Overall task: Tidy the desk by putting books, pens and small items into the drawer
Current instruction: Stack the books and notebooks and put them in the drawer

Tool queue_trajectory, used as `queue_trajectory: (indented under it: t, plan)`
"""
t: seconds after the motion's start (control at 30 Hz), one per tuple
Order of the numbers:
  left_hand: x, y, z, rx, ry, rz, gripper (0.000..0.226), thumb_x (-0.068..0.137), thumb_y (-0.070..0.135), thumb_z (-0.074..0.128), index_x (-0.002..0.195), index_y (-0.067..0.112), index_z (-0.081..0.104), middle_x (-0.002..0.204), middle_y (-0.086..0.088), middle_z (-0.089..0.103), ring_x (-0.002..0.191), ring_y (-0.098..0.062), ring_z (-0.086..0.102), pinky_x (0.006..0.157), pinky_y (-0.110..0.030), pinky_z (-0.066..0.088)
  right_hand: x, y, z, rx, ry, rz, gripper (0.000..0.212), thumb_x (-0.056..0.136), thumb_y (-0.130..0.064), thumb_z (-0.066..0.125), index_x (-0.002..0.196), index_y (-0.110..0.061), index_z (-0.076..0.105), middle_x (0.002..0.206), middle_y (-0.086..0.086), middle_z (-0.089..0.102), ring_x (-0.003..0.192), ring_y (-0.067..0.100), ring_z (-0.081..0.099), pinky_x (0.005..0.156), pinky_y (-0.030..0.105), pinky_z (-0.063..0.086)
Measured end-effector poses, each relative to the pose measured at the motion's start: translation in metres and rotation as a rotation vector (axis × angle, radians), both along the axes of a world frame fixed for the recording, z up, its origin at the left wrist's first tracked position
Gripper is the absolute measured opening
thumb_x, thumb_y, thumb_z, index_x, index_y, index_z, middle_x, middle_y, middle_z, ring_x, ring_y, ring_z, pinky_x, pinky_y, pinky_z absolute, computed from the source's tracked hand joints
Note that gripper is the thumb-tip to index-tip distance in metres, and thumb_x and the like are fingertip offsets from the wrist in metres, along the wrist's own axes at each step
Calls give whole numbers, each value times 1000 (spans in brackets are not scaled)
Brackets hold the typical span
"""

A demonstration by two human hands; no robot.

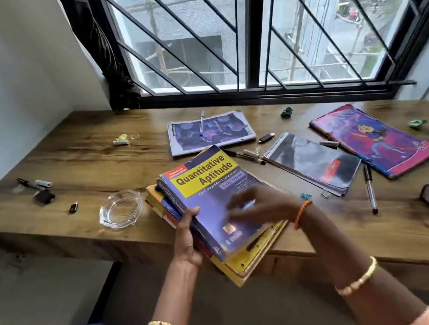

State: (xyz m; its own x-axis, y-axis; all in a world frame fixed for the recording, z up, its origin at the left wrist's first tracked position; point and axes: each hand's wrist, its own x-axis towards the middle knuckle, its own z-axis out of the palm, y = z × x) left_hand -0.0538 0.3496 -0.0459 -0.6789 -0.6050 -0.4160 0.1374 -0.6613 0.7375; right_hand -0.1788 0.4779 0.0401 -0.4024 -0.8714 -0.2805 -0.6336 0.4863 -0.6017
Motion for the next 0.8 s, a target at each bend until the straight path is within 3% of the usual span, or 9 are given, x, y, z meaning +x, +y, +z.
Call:
queue_trajectory:
  t: [0.1, 0.17, 0.2, 0.27, 0.4, 0.53, 0.63, 0.7, 0.8]
  plan:
    - [1, 0, -2, -36, 25, -36, 48, 45, 32, 72, 91, 20, 69, 87, -4, 72, 74, -22, 67, 73, -35, 52, -50, 5, -12, -55, 32, -395, 87, 69, -67, 63, 133, -9, 49, 140, 8, 47, 127, 26, 46, 107, 36, 37]
    - [-1, -2, -4, -73, 47, -60, 54, 48, 32, 71, 100, 19, 67, 94, -6, 72, 81, -25, 67, 81, -41, 52, -63, 0, -23, 34, -112, -434, 67, 68, -69, 63, 105, -13, 62, 105, 6, 60, 101, 24, 56, 85, 33, 44]
    - [-3, -3, -3, -79, 56, -70, 56, 49, 31, 71, 104, 18, 67, 98, -8, 71, 85, -28, 66, 85, -45, 50, -66, -3, -28, 47, -138, -420, 50, 67, -69, 64, 79, -21, 59, 82, 0, 56, 80, 19, 54, 67, 30, 40]
    - [-11, -7, -1, -76, 85, -115, 59, 52, 29, 71, 109, 16, 65, 103, -10, 70, 89, -30, 65, 86, -46, 51, -67, -7, -28, -8, -150, -407, 44, 65, -63, 72, 59, -27, 47, 65, -11, 49, 64, 9, 46, 55, 23, 32]
    - [-33, -14, 10, -65, 47, -224, 59, 55, 27, 68, 113, 13, 63, 103, -11, 71, 87, -28, 69, 76, -41, 56, -80, 0, -46, -193, -279, -518, 39, 60, -49, 83, 81, -23, 63, 86, -9, 66, 84, 11, 61, 68, 17, 45]
    - [-52, -24, 17, -288, -228, -291, 65, 53, 41, 72, 110, 8, 67, 115, -16, 67, 103, -33, 64, 95, -49, 50, -95, 8, -67, -289, -261, -604, 51, 55, -49, 86, 94, -19, 71, 87, -5, 73, 82, 10, 68, 79, 27, 54]
    - [-62, -36, 27, -626, -476, -344, 44, 68, 50, 63, 96, 16, 66, 109, -6, 66, 89, -23, 63, 67, -30, 52, -101, 9, -71, -333, -284, -629, 58, 51, -53, 85, 94, -17, 72, 87, -4, 74, 80, 9, 69, 82, 32, 56]
    - [-62, -51, 30, -803, -741, -519, 58, 75, 69, 51, 106, 22, 63, 106, -2, 67, 85, -22, 65, 63, -30, 52, -107, 7, -79, -334, -302, -636, 72, 41, -65, 83, 96, -20, 71, 87, -6, 75, 82, 9, 70, 84, 35, 56]
    - [-64, -65, 37, -1089, -1151, -679, 76, 73, 85, 34, 107, 22, 61, 110, -8, 65, 97, -28, 63, 88, -39, 49, -109, 4, -87, -318, -328, -690, 83, 36, -70, 83, 101, -21, 68, 90, -7, 74, 85, 10, 70, 83, 33, 57]
